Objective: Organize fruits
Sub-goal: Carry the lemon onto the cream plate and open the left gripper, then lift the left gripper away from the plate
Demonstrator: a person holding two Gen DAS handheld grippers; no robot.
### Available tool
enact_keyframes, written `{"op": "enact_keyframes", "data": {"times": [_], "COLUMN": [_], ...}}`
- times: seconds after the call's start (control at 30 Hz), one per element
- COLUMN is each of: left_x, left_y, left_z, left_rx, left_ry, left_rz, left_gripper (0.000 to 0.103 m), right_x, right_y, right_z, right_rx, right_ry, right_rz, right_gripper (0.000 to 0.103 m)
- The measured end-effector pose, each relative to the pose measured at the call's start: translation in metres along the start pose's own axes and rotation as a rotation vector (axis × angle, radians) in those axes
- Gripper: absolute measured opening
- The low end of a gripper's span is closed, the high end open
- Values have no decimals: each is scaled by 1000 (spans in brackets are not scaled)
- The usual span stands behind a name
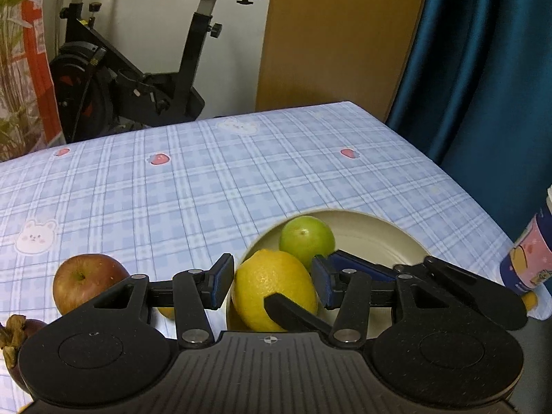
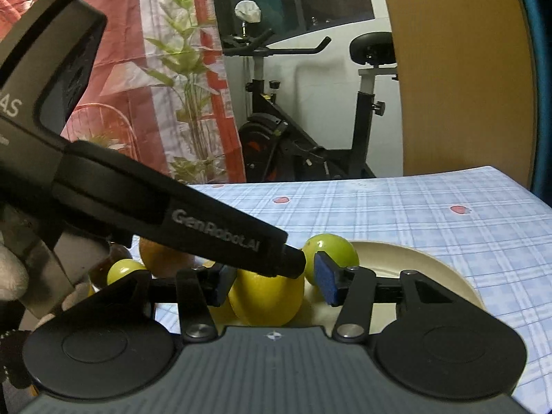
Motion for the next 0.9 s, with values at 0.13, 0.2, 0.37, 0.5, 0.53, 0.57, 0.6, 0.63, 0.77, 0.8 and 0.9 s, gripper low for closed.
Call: {"op": "enact_keyframes", "data": {"times": [0.13, 0.2, 0.37, 0.5, 0.53, 0.57, 0.6, 0.63, 0.77, 0.8, 0.9], "left_x": [-6, -12, -35, -58, -62, -65, -68, -70, -76, -79, -87], "left_y": [-19, -35, -69, -93, -98, -102, -106, -109, -118, -120, -127], "left_z": [0, -1, -11, -31, -38, -45, -52, -60, -85, -92, -110], "left_rx": [40, 66, 106, 126, 127, 126, 125, 122, 105, 103, 100], "left_ry": [-20, -28, -82, -137, -148, -155, -157, -155, -144, -146, -175], "left_rz": [-13, -12, -18, -21, -23, -22, -21, -19, -11, -11, -25], "left_gripper": [52, 52, 52, 52, 52, 52, 52, 52, 52, 52, 52], "right_x": [-2, -4, -3, 0, -1, -2, -4, -8, -27, -33, -50], "right_y": [-4, -8, -19, -29, -32, -35, -37, -39, -43, -43, -46], "right_z": [0, 2, 2, 0, -1, -1, -2, -3, -10, -11, -14], "right_rx": [11, 28, 22, 7, 6, 4, 2, -3, -33, -41, -55], "right_ry": [5, 8, 54, 105, 111, 112, 109, 103, 57, 42, -11], "right_rz": [9, 27, 68, 92, 95, 97, 99, 103, 113, 119, 150], "right_gripper": [53, 53, 53, 54, 54, 54, 54, 54, 54, 54, 54]}}
Point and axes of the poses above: each gripper's, at about its wrist camera, not at the fingertips, and y roughly the way its jaws point, x to its right, z to its top, the point moved 9 cm from there along y, roughly the way its jaws point, and after that the axes turned 12 degrees about -x, right-handed, at the moved point
